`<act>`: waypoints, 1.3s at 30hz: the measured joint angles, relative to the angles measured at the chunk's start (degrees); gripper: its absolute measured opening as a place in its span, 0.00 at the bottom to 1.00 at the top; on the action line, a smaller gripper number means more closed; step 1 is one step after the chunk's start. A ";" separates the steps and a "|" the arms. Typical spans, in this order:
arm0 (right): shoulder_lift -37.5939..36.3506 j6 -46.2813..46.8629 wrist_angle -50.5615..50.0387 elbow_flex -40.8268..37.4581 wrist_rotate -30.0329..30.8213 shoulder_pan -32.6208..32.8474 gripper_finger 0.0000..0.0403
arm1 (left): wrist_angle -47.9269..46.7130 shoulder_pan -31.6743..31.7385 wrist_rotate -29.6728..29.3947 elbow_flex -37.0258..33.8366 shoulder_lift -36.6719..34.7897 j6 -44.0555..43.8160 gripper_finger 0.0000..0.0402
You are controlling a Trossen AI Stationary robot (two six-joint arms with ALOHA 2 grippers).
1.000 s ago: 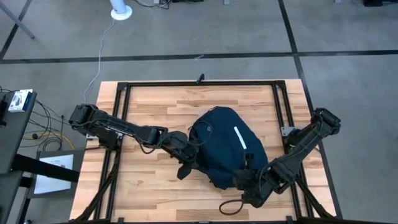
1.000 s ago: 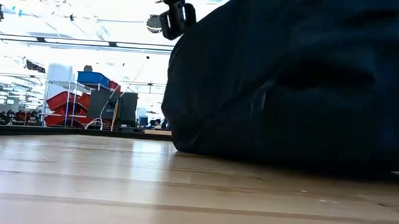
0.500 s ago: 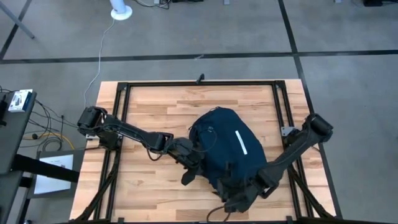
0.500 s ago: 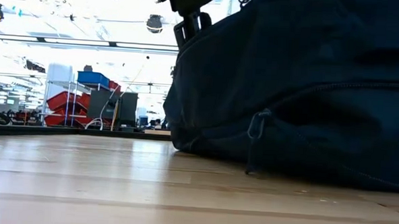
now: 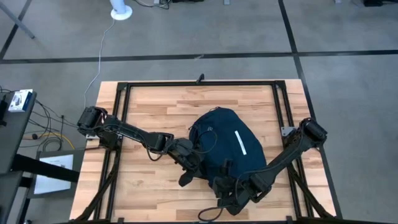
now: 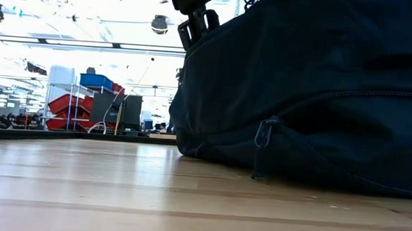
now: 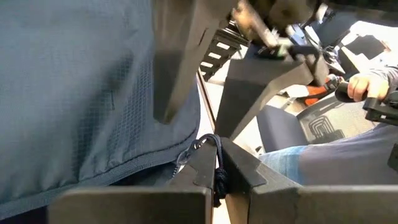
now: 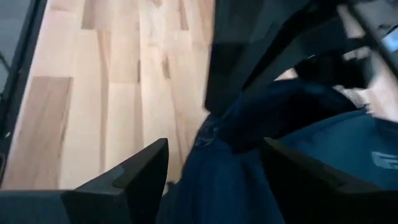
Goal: Unpack backpack
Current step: Close the dark blue backpack
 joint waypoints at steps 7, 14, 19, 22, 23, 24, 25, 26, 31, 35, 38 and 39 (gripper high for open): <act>3.14 0.60 -1.18 -0.04 -4.06 -0.93 0.61 | 0.18 0.47 0.04 0.04 0.00 0.73 0.00; 1.89 6.34 -2.98 -0.04 -0.22 -0.77 0.33 | -0.81 0.81 0.59 0.04 0.00 0.68 0.00; 1.64 8.70 -7.70 -0.01 -1.23 0.69 0.04 | -2.11 0.91 0.69 0.05 -1.14 -0.13 0.00; 1.40 13.12 -10.65 0.18 -0.75 1.73 0.01 | -2.72 0.94 0.49 0.04 -2.13 -0.60 0.00; 1.40 14.11 -11.23 0.20 -0.41 2.01 0.01 | -3.00 0.91 0.26 0.04 -2.45 -0.68 0.00; 1.40 15.30 -11.54 0.22 -0.10 2.32 0.01 | -3.90 0.83 -0.02 0.04 -2.91 -0.72 0.00; 1.42 16.25 -11.69 0.22 0.23 2.64 0.01 | -5.02 0.78 -0.11 0.04 -3.29 -0.71 0.00; 1.39 16.70 -11.70 0.22 0.37 3.02 0.01 | -6.15 0.71 -0.08 0.04 -3.61 -0.68 0.00; 0.93 17.04 -11.28 0.19 1.78 4.72 0.00 | -14.14 0.72 -0.17 0.37 -4.37 0.80 0.00; 0.13 17.04 -11.80 0.11 1.79 5.49 0.00 | -17.07 2.21 0.59 0.48 -4.57 1.79 0.00; -0.06 17.04 -12.74 0.06 1.45 5.95 0.00 | -18.13 3.55 0.98 0.34 -4.87 2.23 0.00; -0.13 17.05 -12.98 0.03 0.78 6.03 0.00 | -18.75 4.10 1.09 0.28 -5.01 2.65 0.00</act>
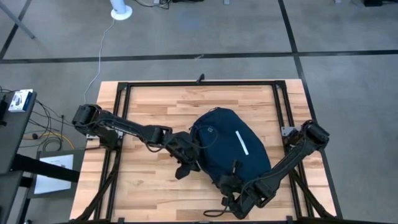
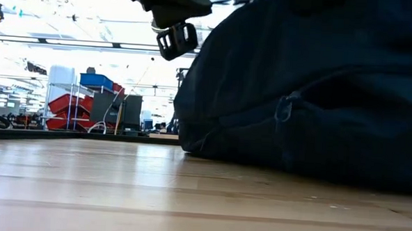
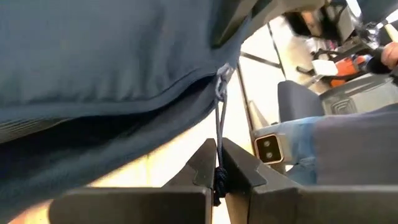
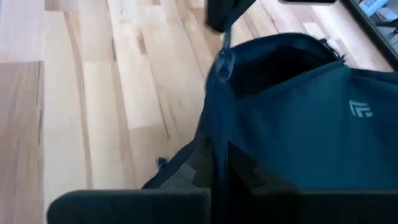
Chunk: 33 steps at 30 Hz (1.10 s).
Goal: Unpack backpack
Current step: Close the dark blue backpack
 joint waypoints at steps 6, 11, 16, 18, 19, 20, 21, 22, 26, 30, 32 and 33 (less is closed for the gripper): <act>-1.23 -0.61 -1.17 -0.17 -6.34 2.53 0.00 | -7.17 4.07 0.22 -0.28 -0.10 2.98 0.00; -2.22 0.07 -0.97 -0.15 -6.08 4.21 0.00 | -9.75 7.88 -0.02 -0.31 -0.32 5.55 0.00; -2.28 4.68 -2.80 -0.13 -5.85 4.49 0.00 | -14.56 9.74 -0.19 -0.28 -0.32 9.13 0.00; -2.28 5.85 -3.20 -0.13 -6.35 4.61 0.00 | -17.83 10.15 -0.43 -0.28 -0.32 10.45 0.00; -2.28 6.11 -3.12 -0.13 -6.41 4.81 0.00 | -19.16 10.37 -0.55 -0.28 -0.50 11.04 0.00; -2.28 6.34 -3.09 -0.13 -6.37 4.98 0.00 | -20.09 10.42 -1.01 -0.28 -0.64 11.59 0.00; -2.28 6.42 -3.15 -0.13 -6.37 5.08 0.00 | -20.76 10.44 -1.71 -0.26 -0.78 12.05 0.00; -2.28 6.63 -3.17 -0.13 -6.26 5.22 0.00 | -21.48 10.47 -2.58 -0.22 -1.01 12.27 0.00; -2.28 6.84 -3.32 -0.09 -6.13 5.28 0.00 | -24.60 11.03 -6.63 -0.22 -2.32 13.02 0.00; -2.28 6.88 -4.42 -0.07 -6.00 5.25 0.00 | -26.78 11.29 -15.21 -0.22 -4.03 11.23 0.00; -2.28 6.92 -5.14 -0.05 -5.98 5.26 0.00 | -26.22 11.28 -18.74 -0.22 -4.53 10.48 0.00; -2.28 6.98 -5.42 -0.04 -6.00 5.26 0.00 | -25.36 11.29 -19.39 -0.21 -4.56 9.88 0.00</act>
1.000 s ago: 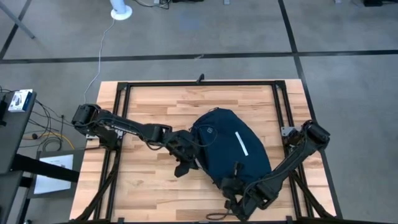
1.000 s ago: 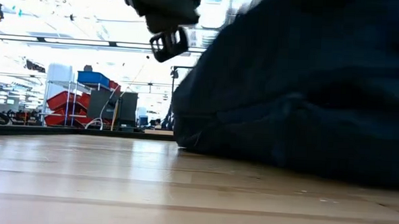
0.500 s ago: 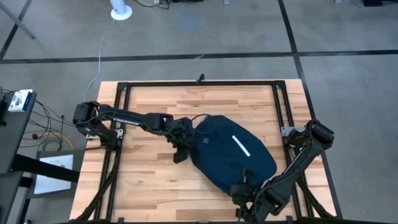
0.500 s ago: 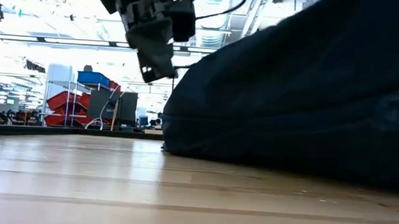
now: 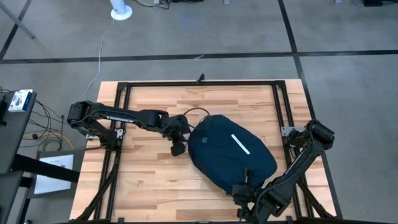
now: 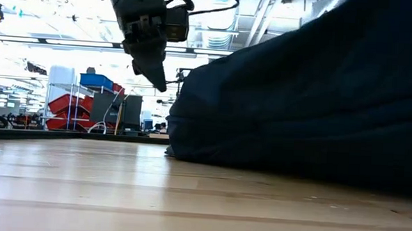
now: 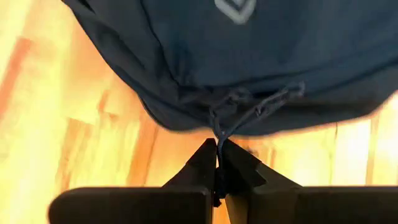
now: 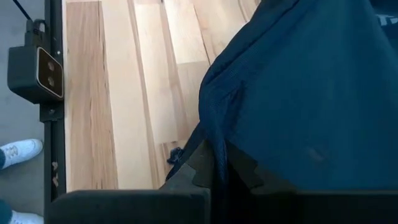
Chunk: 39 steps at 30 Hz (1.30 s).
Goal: Unpack backpack
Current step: Close the dark blue backpack
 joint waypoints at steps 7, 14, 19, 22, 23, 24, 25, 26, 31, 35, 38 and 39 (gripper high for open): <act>0.00 0.05 -1.24 0.00 -0.18 0.00 0.00 | 0.35 0.02 -0.27 -0.01 -0.09 -1.49 0.07; 0.00 0.03 -1.68 0.02 -0.22 0.00 0.00 | -1.38 0.02 -2.92 -0.01 -0.09 -0.65 0.30; 0.00 0.33 -1.78 0.02 -0.17 -0.04 0.00 | -0.45 -0.28 -2.88 -0.01 -0.09 -1.45 0.36; 0.00 3.39 -2.08 0.02 -0.29 -0.67 0.01 | 1.24 -0.65 -2.86 -0.01 -0.07 -1.39 0.36; 0.00 4.26 -2.02 0.02 -0.98 -1.14 0.01 | 1.90 -0.86 -2.86 -0.01 -0.09 -1.42 0.36; -0.04 4.78 -1.91 0.02 -2.51 -1.75 0.03 | 2.50 -1.14 -2.87 -0.01 -0.09 -1.42 0.35; -0.04 5.11 -1.81 0.06 -4.58 -2.41 0.05 | 2.90 -1.44 -2.85 -0.01 -0.08 -1.42 0.35; -0.04 5.58 -1.81 0.07 -6.73 -3.08 0.08 | 3.31 -1.76 -2.83 -0.01 -0.07 -1.42 0.35; -0.04 4.72 -1.60 0.35 -15.11 -7.25 0.26 | 4.37 -3.49 -2.83 -0.01 -0.07 -0.88 0.35; -0.76 -0.40 -1.67 6.13 -16.50 -11.29 0.36 | 5.11 -6.24 -3.41 -0.01 -0.04 -0.35 0.35; -1.95 -3.77 -1.45 12.77 -16.11 -12.92 0.38 | 6.12 -9.20 -5.88 -0.01 -0.04 -0.83 0.35; -2.22 -4.25 -1.87 14.72 -16.06 -13.27 0.39 | 6.38 -10.30 -6.83 -0.01 -0.04 -1.00 0.35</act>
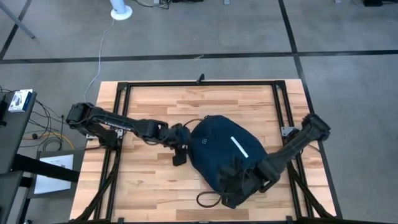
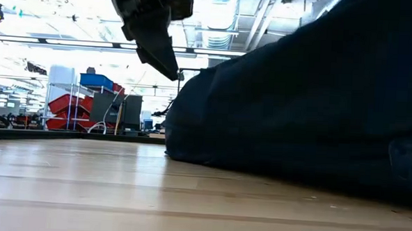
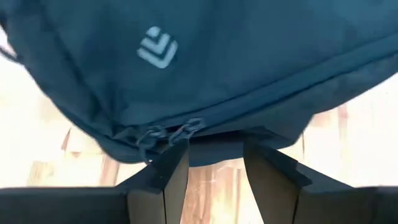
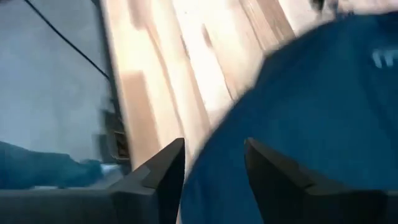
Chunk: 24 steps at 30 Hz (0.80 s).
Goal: Unpack backpack
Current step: Close the dark blue backpack
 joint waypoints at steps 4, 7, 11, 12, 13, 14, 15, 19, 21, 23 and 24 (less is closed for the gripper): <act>-0.27 3.59 -7.06 5.11 -0.37 -0.40 0.40 | 1.11 -4.44 -4.08 0.00 -0.16 -1.24 0.35; -0.45 11.14 -17.65 5.72 -4.42 1.19 0.37 | 2.38 -7.87 -5.14 0.00 -0.40 -2.32 0.35; -0.38 20.74 -23.58 2.20 -7.82 7.50 0.23 | 2.63 -11.97 -5.43 0.00 -0.63 -4.01 0.32; -0.40 22.48 -23.92 1.24 -8.35 9.31 0.18 | 2.67 -12.71 -5.57 0.00 -0.63 -4.74 0.31; -0.63 23.91 -23.98 0.10 -8.42 11.00 0.12 | 2.77 -13.33 -5.70 0.00 -0.63 -5.37 0.29; -0.98 25.15 -23.94 -1.17 -8.42 12.22 0.07 | 2.99 -13.79 -5.77 0.00 -0.63 -5.92 0.27; -1.48 26.19 -23.96 -2.42 -8.38 13.21 0.03 | 3.20 -14.22 -6.02 0.00 -0.63 -6.60 0.24; -6.12 30.37 -21.66 -11.08 -6.65 15.63 0.01 | 3.09 -14.60 -6.28 -0.02 -1.01 -9.24 0.09; -10.30 31.38 -15.85 -17.87 -6.02 16.15 0.00 | 3.27 -14.70 -6.34 -0.02 -1.88 -10.32 0.03; -14.67 31.59 -7.57 -25.92 -5.84 16.71 0.00 | 3.18 -14.94 -6.60 -0.14 -3.07 -11.68 0.02; -16.89 31.49 -3.50 -30.17 -5.82 16.88 0.00 | 3.45 -15.07 -6.84 -0.45 -3.76 -12.26 0.02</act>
